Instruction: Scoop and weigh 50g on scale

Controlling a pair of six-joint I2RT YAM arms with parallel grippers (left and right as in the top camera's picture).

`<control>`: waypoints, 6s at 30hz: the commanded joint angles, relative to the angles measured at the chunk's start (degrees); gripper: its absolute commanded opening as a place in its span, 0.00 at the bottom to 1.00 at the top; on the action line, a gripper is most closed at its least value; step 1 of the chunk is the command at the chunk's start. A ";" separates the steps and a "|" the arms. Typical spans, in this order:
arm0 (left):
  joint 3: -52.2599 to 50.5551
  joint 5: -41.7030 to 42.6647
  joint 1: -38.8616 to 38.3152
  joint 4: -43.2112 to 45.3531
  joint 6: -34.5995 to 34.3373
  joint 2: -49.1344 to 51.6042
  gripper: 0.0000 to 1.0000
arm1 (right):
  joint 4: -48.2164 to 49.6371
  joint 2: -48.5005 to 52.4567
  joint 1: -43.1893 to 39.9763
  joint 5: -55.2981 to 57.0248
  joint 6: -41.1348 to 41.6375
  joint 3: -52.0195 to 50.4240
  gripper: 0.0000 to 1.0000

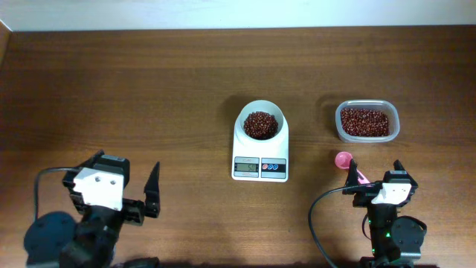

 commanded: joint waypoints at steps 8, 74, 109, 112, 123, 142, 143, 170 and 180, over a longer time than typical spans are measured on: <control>-0.92 4.42 0.20 -1.27 -3.15 -0.17 0.99 | -0.26 -0.50 0.35 0.26 0.02 -0.35 0.99; -45.88 -2.19 -3.26 33.14 -5.81 -28.81 0.99 | -0.26 -0.50 0.35 0.26 0.02 -0.35 0.99; -61.09 -13.35 -8.00 45.75 -9.99 -28.85 0.99 | -0.26 -0.50 0.35 0.26 0.02 -0.35 0.99; -61.09 -13.31 -8.00 45.77 -9.92 -28.85 0.99 | -0.26 -0.50 0.35 0.26 0.02 -0.35 0.99; -61.07 -13.18 -7.69 45.88 -9.94 -28.85 0.99 | -0.26 -0.48 0.35 0.26 0.02 -0.35 0.99; -61.07 -13.18 -7.69 45.88 -9.92 -28.85 0.99 | -0.26 -0.48 0.35 0.26 0.02 -0.35 0.99; -61.07 -13.18 -7.69 45.88 -9.94 -28.85 0.99 | -0.26 -0.48 0.35 0.26 0.02 -0.35 0.99; -61.07 -13.18 -7.69 45.88 -9.94 -28.85 0.99 | -0.26 -0.50 0.35 0.26 0.02 -0.35 0.99; -61.07 -13.18 -7.69 45.88 -9.94 -28.85 0.99 | -0.26 -0.48 0.35 0.26 0.02 -0.35 0.99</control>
